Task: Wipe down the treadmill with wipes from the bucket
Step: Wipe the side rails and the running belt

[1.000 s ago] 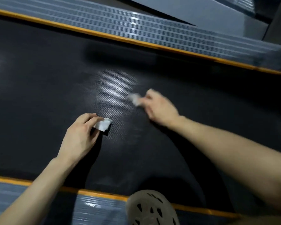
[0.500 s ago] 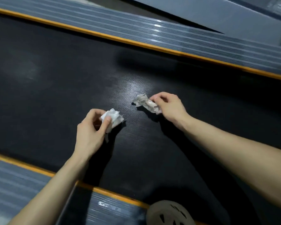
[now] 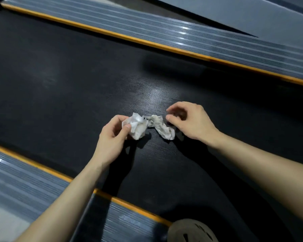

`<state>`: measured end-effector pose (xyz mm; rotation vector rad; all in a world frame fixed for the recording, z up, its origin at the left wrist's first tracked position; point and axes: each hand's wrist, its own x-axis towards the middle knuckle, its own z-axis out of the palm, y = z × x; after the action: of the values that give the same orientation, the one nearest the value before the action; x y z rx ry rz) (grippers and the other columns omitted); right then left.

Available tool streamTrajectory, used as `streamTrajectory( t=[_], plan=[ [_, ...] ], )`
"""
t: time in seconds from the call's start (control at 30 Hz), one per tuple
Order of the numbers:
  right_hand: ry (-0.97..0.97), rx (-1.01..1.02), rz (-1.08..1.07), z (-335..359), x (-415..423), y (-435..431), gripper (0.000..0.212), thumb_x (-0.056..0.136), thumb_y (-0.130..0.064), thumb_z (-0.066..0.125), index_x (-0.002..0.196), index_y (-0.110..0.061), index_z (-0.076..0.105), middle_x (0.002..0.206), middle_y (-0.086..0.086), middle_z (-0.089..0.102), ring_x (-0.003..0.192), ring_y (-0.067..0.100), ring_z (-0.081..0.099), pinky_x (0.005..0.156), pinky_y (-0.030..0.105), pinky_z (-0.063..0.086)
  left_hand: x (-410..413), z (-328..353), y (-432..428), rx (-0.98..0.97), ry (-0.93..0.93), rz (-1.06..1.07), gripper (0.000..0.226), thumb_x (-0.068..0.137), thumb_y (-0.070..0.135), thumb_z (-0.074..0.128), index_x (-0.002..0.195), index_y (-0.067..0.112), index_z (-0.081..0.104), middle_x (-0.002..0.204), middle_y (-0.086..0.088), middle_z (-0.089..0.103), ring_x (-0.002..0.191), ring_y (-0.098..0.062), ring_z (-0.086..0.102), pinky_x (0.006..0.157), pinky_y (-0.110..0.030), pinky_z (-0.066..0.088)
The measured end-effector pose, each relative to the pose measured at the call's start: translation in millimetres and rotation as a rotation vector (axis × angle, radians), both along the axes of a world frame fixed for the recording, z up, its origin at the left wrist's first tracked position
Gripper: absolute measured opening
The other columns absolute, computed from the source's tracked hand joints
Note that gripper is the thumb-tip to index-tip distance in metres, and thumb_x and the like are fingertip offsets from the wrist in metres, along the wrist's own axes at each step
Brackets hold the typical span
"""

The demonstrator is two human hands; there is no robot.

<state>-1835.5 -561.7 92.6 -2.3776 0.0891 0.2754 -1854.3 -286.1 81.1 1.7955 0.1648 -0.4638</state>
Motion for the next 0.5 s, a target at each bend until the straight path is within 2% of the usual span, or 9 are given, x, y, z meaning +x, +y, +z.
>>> streamTrajectory(
  t=[0.07,0.13,0.2,0.27,0.37,0.43,0.5],
  plan=[
    [0.053,0.137,0.025,7,0,13,0.033,0.083,-0.039,0.083,0.115,-0.034,0.076,0.098,-0.018,0.075,0.083,0.006,0.071,0.083,0.029,0.057,-1,3,-3,-0.086,0.027,0.001,0.015,0.111,0.021,0.060,0.117,0.015,0.072,0.111,-0.008,0.078,0.111,-0.034,0.074,0.103,-0.061,0.056],
    [0.165,0.205,0.108,15,-3,27,0.055,0.077,-0.047,0.087,0.129,-0.038,0.070,0.105,-0.015,0.075,0.086,0.003,0.070,0.080,0.021,0.053,0,7,-6,-0.130,0.029,-0.012,0.017,0.110,0.016,0.060,0.117,0.010,0.074,0.112,-0.012,0.078,0.111,-0.035,0.075,0.102,-0.057,0.059],
    [0.244,0.237,0.137,18,-3,39,0.066,0.076,-0.043,0.092,0.137,-0.037,0.066,0.106,-0.013,0.075,0.086,-0.003,0.068,0.079,0.014,0.048,1,10,-9,-0.135,0.013,-0.032,0.015,0.109,0.016,0.062,0.115,0.010,0.074,0.110,-0.013,0.078,0.110,-0.036,0.074,0.100,-0.056,0.060],
    [0.224,0.218,0.117,20,-2,47,0.054,0.080,-0.033,0.091,0.130,-0.034,0.071,0.099,-0.013,0.076,0.084,0.000,0.069,0.082,0.020,0.053,3,11,-10,-0.119,-0.012,-0.039,0.013,0.108,0.019,0.064,0.115,0.014,0.075,0.109,-0.009,0.079,0.108,-0.033,0.075,0.099,-0.058,0.060],
    [0.194,0.189,0.024,24,4,43,0.017,0.083,-0.031,0.085,0.096,-0.025,0.075,0.082,-0.003,0.076,0.075,0.018,0.072,0.076,0.041,0.060,6,8,-11,-0.069,-0.040,-0.015,0.014,0.109,0.019,0.063,0.116,0.019,0.074,0.106,-0.005,0.080,0.105,-0.026,0.077,0.099,-0.056,0.060],
    [0.115,0.118,-0.059,28,9,29,0.019,0.081,-0.036,0.080,0.087,-0.019,0.071,0.078,0.001,0.072,0.074,0.022,0.069,0.073,0.044,0.058,9,5,-13,-0.061,-0.017,0.006,0.016,0.110,0.018,0.059,0.118,0.020,0.073,0.102,-0.004,0.081,0.101,-0.023,0.078,0.097,-0.051,0.062],
    [-0.119,-0.018,-0.147,33,11,14,0.017,0.083,-0.033,0.078,0.087,-0.019,0.069,0.080,-0.003,0.067,0.076,0.017,0.062,0.074,0.040,0.052,10,0,-14,-0.031,-0.008,0.010,0.016,0.110,0.018,0.058,0.118,0.019,0.072,0.099,-0.002,0.081,0.096,-0.017,0.079,0.094,-0.047,0.064]
  ],
)
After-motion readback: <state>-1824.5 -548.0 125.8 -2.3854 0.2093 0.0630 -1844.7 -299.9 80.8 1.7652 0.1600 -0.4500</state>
